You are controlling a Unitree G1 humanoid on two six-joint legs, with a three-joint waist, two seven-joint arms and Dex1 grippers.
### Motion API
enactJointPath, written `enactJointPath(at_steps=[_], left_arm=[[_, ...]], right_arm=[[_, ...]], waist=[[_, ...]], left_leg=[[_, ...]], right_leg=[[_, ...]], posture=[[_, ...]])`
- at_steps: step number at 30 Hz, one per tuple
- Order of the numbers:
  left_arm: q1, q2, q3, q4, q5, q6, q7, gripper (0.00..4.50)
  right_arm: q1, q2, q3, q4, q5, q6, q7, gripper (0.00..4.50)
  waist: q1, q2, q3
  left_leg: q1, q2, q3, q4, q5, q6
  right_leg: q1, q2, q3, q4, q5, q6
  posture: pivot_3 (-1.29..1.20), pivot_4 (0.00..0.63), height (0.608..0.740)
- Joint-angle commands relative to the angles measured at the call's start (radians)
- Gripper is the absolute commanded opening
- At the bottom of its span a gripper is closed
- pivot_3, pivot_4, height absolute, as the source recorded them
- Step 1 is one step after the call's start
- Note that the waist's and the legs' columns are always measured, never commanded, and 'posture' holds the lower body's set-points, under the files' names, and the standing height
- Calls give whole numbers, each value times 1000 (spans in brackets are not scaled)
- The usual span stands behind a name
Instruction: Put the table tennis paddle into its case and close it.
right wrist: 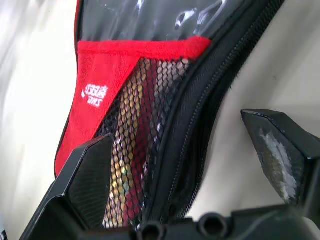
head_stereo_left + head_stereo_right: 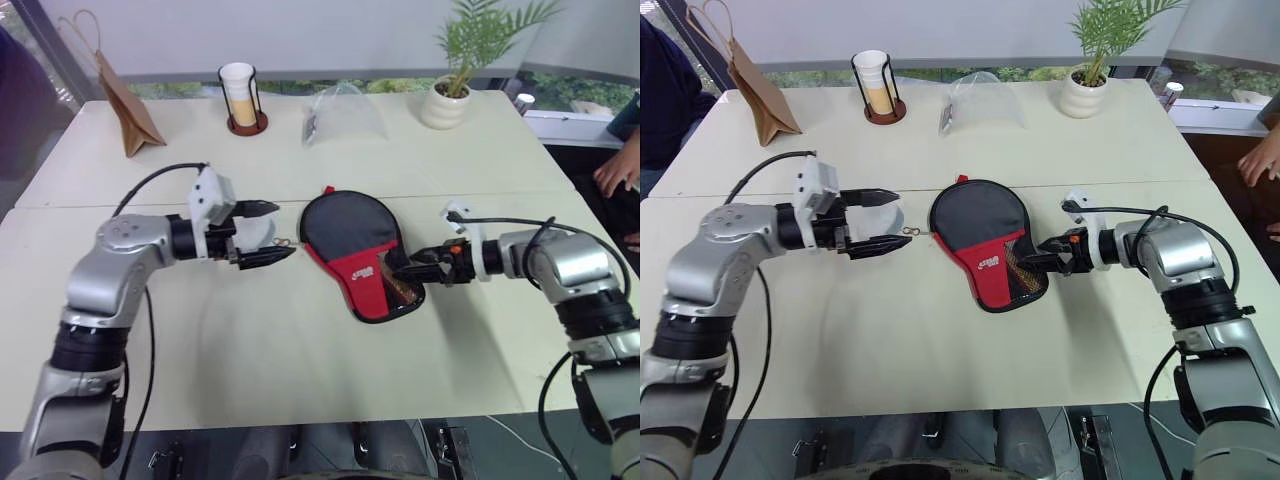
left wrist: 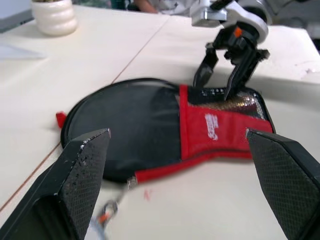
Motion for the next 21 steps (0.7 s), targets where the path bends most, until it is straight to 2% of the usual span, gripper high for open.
enactJointPath(at_steps=[1,2,5,10,13,17,21], left_arm=[[21,47,54,-90,-68,38,-15,4500],[27,56,58,-101,-77,46,-14,4500],[41,75,64,-118,-90,53,-1,4500],[45,81,64,-131,-99,53,27,4500],[41,79,63,-133,-104,54,40,4500],[34,75,57,-130,-105,46,55,4500],[27,64,45,-127,-103,39,68,4500]], right_arm=[[-20,27,16,33,-14,-5,31,4464],[-23,33,17,39,-17,-4,37,4464],[-29,54,17,65,-26,-1,49,3618],[-26,74,7,96,-32,17,59,1244],[-4,75,-1,73,-25,45,59,37],[52,80,-44,-3,23,180,14,37],[199,69,-103,-208,100,349,-58,37]], waist=[[-4,0,0],[-9,0,0],[-12,0,0],[-15,0,0],[-13,0,-1],[-12,0,-1],[-6,-1,-1]], left_leg=[[0,0,0,0,0,0],[1,0,0,0,0,0],[3,0,0,-1,0,0],[4,0,0,-1,0,0],[6,0,0,-1,0,0],[6,0,-1,-1,0,0],[5,0,-1,-2,0,0]], right_leg=[[0,0,0,0,0,0],[1,0,0,0,0,0],[3,0,0,0,0,0],[4,0,0,0,0,0],[5,0,0,0,0,0],[5,0,0,0,0,0],[5,0,0,-1,0,-1]], posture=[[0,150,734],[0,150,734],[0,150,734],[0,150,734],[0,150,734],[0,150,734],[0,150,734]])
